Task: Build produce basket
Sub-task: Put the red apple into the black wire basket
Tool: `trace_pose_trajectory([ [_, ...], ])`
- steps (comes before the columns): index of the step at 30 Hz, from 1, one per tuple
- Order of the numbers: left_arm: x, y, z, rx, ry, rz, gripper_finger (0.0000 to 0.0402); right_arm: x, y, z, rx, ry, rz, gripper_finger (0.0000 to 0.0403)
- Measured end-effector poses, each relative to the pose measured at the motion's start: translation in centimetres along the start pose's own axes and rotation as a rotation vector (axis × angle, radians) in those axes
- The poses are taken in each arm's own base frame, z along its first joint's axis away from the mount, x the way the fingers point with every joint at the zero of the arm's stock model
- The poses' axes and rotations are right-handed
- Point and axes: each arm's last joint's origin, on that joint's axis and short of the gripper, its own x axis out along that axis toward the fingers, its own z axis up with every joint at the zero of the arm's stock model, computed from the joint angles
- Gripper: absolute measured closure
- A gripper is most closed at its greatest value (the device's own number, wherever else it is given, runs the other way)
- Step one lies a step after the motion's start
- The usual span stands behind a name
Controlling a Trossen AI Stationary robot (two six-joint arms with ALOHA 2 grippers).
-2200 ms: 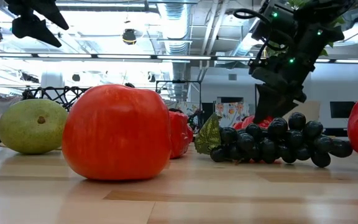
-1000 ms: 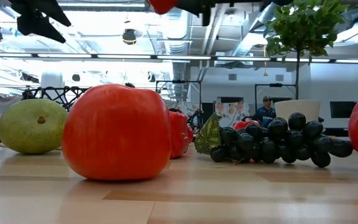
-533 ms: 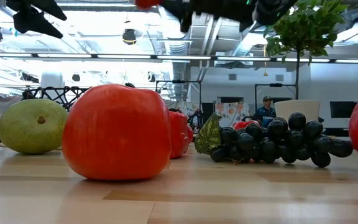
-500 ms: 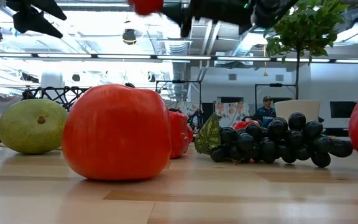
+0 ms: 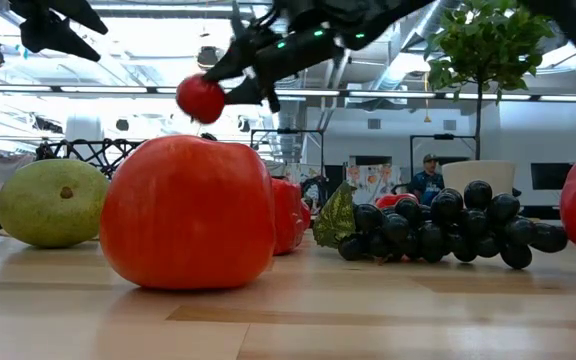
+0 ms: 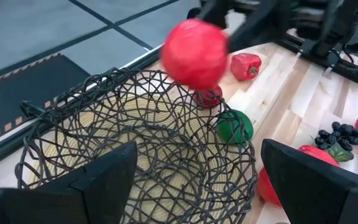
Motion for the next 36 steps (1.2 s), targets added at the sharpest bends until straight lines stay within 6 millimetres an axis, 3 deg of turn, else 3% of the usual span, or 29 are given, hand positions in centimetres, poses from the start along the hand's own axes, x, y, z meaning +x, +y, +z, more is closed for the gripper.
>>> trace_pose_trajectory([
  [6,0.0,0.1,0.0,0.000,-0.008,0.017,0.0072,3.5,-1.6,0.8,0.014,0.070,-0.107,0.0158],
  [11,0.0,0.1,0.0,0.000,-0.012,0.022,0.0072,6.2,-2.3,0.1,0.018,0.112,-0.130,0.0158],
  [20,0.0,0.1,0.0,0.001,-0.019,0.038,0.0072,10.2,-3.3,-3.4,0.018,0.205,-0.224,0.0158],
  [36,0.0,0.2,-0.1,0.008,-0.010,0.049,0.0072,10.2,-3.6,-4.5,-0.035,0.280,-0.331,0.0158],
])
